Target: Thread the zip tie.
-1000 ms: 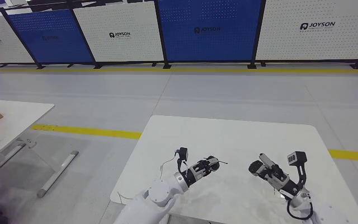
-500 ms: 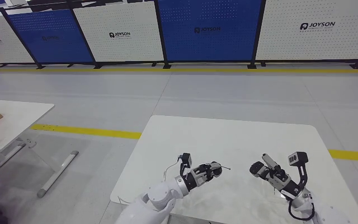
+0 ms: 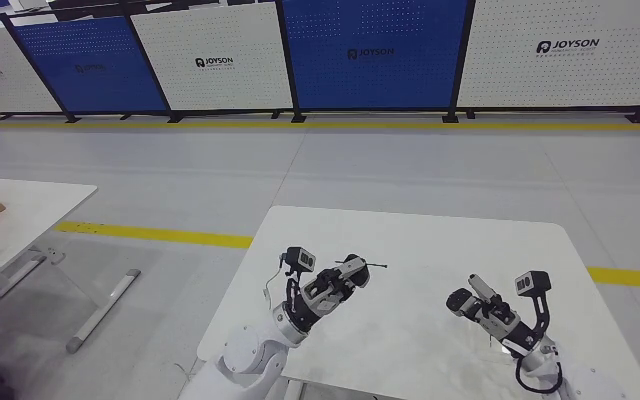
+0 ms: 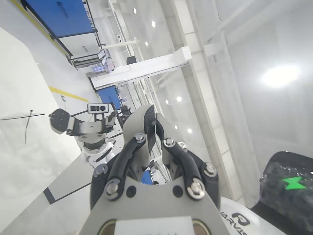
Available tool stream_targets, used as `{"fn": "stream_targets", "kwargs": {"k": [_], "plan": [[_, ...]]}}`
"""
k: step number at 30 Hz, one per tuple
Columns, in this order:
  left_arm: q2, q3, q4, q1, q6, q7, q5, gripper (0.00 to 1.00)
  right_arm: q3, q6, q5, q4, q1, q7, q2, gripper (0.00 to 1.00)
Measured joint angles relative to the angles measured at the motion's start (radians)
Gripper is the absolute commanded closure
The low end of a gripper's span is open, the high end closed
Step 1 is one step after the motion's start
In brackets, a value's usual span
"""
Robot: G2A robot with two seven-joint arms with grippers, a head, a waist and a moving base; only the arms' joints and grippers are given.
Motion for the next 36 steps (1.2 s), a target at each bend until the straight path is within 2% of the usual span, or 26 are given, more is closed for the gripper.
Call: {"fn": "stream_targets", "kwargs": {"k": [2, 10, 13, 15, 17, 26, 28, 31, 36], "plan": [[0.001, -0.007, -0.027, 0.018, 0.004, 0.012, 0.001, 1.00, 0.000, 0.000, 0.000, 0.000, 0.000, 0.000, 0.000, 0.00], [0.001, -0.006, -0.030, 0.020, 0.007, 0.017, -0.002, 1.00, 0.000, 0.000, 0.000, 0.000, 0.000, 0.000, 0.000, 0.00], [-0.001, -0.004, -0.056, 0.023, 0.003, 0.010, -0.052, 1.00, 0.000, 0.000, 0.000, 0.000, 0.000, 0.000, 0.000, 0.00], [0.000, -0.024, -0.082, 0.034, 0.001, -0.018, -0.121, 1.00, 0.000, 0.000, 0.000, 0.000, 0.000, 0.000, 0.000, 0.00], [0.000, -0.054, -0.097, 0.048, 0.001, -0.030, -0.140, 1.00, 0.000, 0.000, 0.000, 0.000, 0.000, 0.000, 0.000, 0.00], [0.000, -0.063, -0.098, 0.051, 0.005, -0.021, -0.128, 1.00, 0.000, 0.000, 0.000, 0.000, 0.000, 0.000, 0.000, 0.00], [-0.001, -0.057, -0.087, 0.045, 0.017, -0.001, -0.096, 1.00, 0.000, 0.000, 0.000, 0.000, 0.000, 0.000, 0.000, 0.00], [-0.003, -0.027, -0.047, 0.029, 0.046, 0.042, -0.025, 1.00, 0.000, 0.000, 0.000, 0.000, 0.000, 0.000, 0.000, 0.00], [-0.010, 0.036, 0.068, -0.016, 0.103, 0.105, 0.088, 1.00, 0.000, 0.000, 0.000, 0.000, 0.000, 0.000, 0.000, 0.00]]}}
